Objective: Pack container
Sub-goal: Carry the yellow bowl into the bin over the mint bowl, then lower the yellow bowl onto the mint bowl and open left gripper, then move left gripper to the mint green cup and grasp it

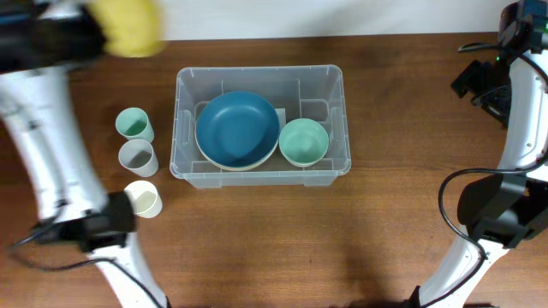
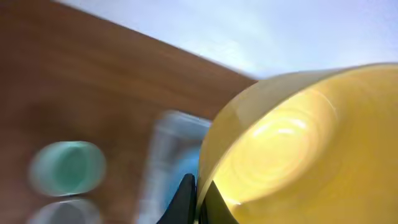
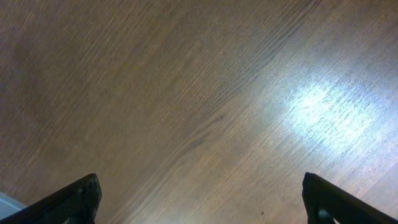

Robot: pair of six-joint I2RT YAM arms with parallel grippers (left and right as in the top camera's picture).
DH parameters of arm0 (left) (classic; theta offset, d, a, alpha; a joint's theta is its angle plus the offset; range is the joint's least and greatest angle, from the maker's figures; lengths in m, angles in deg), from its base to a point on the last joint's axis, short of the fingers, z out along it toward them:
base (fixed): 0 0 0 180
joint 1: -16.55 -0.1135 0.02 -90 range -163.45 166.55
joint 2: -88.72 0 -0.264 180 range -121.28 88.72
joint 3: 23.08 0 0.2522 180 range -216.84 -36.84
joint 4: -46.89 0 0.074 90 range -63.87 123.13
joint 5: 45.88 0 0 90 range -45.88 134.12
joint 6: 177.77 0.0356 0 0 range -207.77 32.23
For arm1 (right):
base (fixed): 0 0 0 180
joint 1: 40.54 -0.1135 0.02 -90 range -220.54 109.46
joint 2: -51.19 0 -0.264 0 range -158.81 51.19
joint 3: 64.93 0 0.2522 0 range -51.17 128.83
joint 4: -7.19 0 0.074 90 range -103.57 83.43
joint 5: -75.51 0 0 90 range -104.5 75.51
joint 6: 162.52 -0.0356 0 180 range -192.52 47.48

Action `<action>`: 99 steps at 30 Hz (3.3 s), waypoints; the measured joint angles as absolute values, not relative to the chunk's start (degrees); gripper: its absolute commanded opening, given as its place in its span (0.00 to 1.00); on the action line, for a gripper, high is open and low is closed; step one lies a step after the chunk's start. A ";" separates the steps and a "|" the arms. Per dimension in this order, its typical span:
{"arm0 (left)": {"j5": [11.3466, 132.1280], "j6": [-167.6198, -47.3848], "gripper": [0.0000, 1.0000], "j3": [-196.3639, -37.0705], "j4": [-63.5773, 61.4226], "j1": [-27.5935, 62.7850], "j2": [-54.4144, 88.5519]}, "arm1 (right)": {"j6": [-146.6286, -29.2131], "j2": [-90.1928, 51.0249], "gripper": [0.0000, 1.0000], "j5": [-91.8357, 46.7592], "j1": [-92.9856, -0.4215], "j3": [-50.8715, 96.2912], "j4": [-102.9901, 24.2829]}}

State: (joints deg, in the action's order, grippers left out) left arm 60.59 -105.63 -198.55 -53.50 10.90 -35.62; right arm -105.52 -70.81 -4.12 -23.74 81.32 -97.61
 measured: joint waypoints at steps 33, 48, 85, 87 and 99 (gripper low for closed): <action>53.77 -103.75 0.01 -195.93 -60.76 42.44 -60.05 | -105.52 -70.81 0.99 -4.15 -23.74 81.32 -97.61; 54.38 -103.51 0.13 -195.93 -60.91 45.15 -62.83 | -105.52 -70.81 0.99 -4.12 -23.74 81.32 -97.61; 49.84 -100.65 0.99 -215.58 -63.31 18.52 -52.32 | -105.54 -70.81 0.99 -4.12 -23.74 81.32 -97.61; 49.38 -100.82 0.99 -215.69 -63.31 13.24 -50.57 | -105.52 -70.81 0.99 -4.15 -23.74 81.32 -97.59; 49.38 -97.15 0.99 -194.16 -63.36 -1.37 -48.45 | -105.52 -70.81 0.99 -4.12 -23.74 81.32 -97.61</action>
State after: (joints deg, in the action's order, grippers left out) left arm 49.38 -97.15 -194.16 -63.36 -1.37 -48.45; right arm -105.52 -70.81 -4.12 -23.74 81.32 -97.61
